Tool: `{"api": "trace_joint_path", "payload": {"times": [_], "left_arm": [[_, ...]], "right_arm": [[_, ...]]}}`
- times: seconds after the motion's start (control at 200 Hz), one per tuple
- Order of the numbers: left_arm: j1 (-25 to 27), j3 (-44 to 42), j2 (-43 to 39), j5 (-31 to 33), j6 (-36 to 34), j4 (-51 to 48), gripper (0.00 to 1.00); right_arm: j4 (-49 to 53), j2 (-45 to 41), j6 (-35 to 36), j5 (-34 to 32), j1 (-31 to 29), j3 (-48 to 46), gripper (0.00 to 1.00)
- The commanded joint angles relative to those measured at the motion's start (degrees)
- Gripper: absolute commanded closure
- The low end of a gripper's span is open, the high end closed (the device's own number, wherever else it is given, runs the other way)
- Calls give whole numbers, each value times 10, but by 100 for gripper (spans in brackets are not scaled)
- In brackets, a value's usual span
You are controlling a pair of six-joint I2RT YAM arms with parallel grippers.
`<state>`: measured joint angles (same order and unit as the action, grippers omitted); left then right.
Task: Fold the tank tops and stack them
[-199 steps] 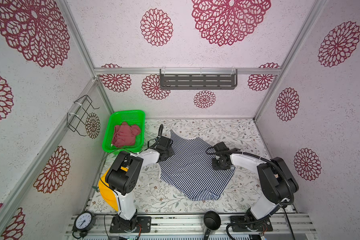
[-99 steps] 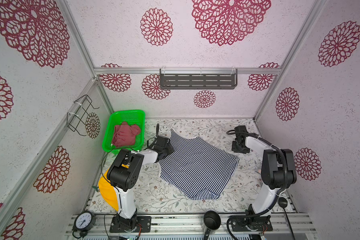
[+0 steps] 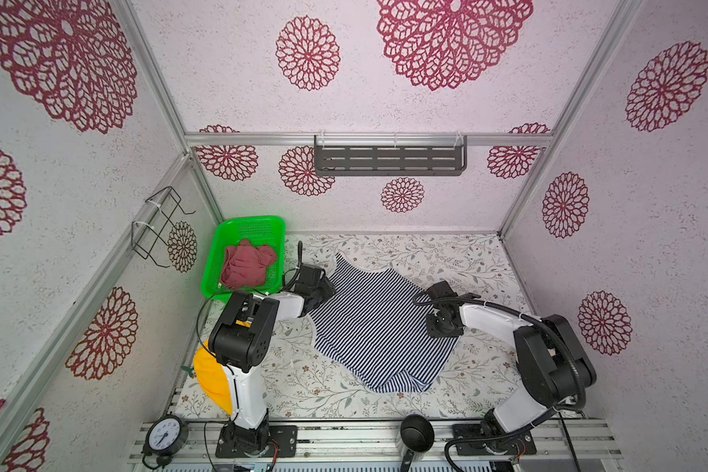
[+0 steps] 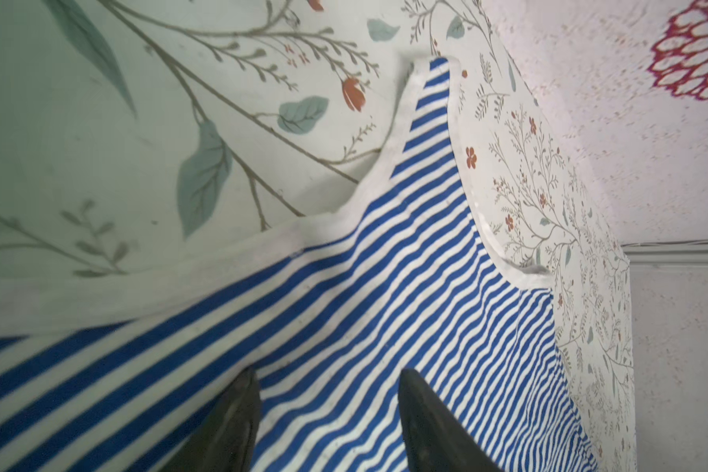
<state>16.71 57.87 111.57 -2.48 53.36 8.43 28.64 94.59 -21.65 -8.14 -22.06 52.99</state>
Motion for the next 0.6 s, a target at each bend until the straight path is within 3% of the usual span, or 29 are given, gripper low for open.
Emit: {"api": "trace_joint_path", "payload": {"times": [0.0,0.17,0.335,0.495,0.595], "left_arm": [[-19,-38,16,22,3,-84,42],[-6,-80,15,18,26,-57,42],[1,-152,-10,6,72,4,43],[29,-200,-49,16,115,29,43],[42,-202,-97,35,123,9,43]], "right_arm": [[-32,35,-6,-14,22,27,63],[-59,116,25,-16,67,77,65],[-82,213,90,3,104,202,66],[-14,306,158,16,113,401,66],[44,286,158,19,113,453,64]]}}
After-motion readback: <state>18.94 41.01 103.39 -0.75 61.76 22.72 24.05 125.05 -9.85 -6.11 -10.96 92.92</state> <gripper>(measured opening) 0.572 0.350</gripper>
